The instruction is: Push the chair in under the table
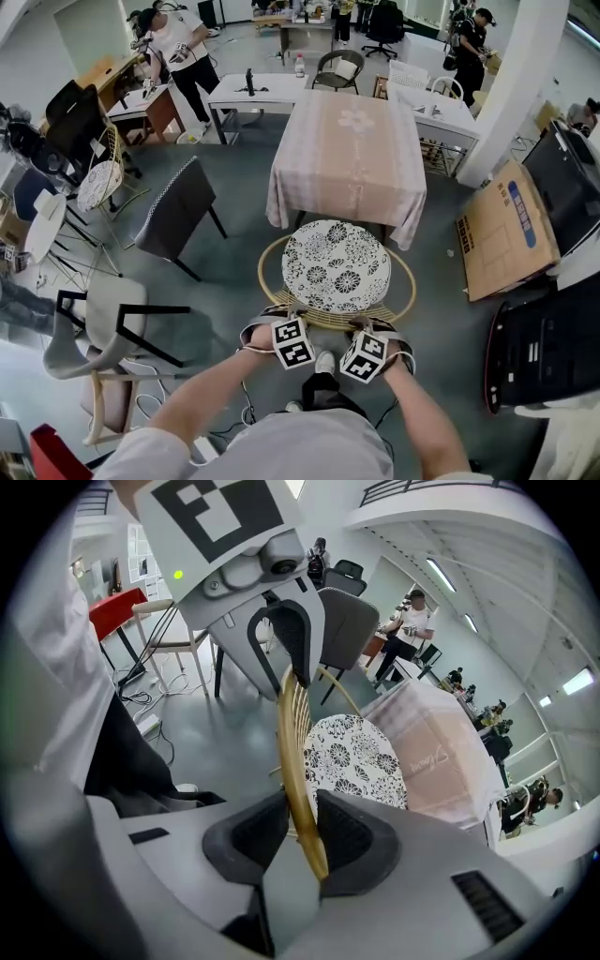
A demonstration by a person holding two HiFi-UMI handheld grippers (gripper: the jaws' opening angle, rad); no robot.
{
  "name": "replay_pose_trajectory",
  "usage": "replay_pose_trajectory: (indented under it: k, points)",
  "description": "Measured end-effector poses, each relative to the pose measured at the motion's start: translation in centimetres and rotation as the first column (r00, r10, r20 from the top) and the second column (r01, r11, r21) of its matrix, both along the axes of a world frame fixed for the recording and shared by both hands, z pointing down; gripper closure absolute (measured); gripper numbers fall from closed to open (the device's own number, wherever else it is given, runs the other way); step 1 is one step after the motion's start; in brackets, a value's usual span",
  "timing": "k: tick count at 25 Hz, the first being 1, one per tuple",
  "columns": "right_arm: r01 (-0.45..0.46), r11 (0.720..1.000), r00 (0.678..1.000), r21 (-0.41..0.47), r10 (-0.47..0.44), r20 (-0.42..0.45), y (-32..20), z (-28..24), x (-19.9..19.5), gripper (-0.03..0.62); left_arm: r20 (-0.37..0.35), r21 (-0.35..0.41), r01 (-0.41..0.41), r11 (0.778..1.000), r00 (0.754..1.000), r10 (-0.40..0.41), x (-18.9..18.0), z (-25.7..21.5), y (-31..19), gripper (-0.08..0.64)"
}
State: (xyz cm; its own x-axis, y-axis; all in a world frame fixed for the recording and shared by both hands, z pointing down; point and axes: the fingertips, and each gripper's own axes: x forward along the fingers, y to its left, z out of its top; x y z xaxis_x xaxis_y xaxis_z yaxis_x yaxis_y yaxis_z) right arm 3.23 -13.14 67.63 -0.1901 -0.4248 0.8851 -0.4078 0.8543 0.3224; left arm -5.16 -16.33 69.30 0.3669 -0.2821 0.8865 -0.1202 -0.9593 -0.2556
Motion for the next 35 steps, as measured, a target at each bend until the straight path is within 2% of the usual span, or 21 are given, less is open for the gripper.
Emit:
replay_pose_trajectory:
  k: [9, 17, 24, 29, 35]
  points:
    - [0.006, 1.000, 0.999, -0.004, -0.006, 0.034, -4.8, -0.2, 1.9, 0.508, 0.029, -0.012, 0.027, 1.000, 0.999, -0.027, 1.8, 0.0, -4.9, 0.423]
    - [0.036, 0.999, 0.996, -0.037, -0.033, 0.082, -7.7, -0.1, 3.4, 0.508, 0.084, -0.034, 0.053, 0.998, 0.995, -0.050, 3.3, -0.1, -7.8, 0.423]
    - [0.080, 0.995, 0.993, -0.053, -0.075, 0.091, -9.4, -0.1, 4.1, 0.514, 0.125, -0.013, 0.073, 0.997, 0.990, -0.070, 4.1, 0.1, -9.5, 0.423]
    - [0.079, 0.996, 0.993, -0.049, -0.074, 0.090, -10.9, -0.1, 4.4, 0.514, 0.133, 0.002, 0.099, 0.995, 0.986, -0.098, 4.4, 0.2, -11.1, 0.422]
    - [0.075, 0.996, 0.993, -0.050, -0.070, 0.097, -12.6, -0.2, 4.6, 0.514, 0.126, 0.028, 0.089, 0.996, 0.988, -0.092, 4.8, 0.2, -13.0, 0.422]
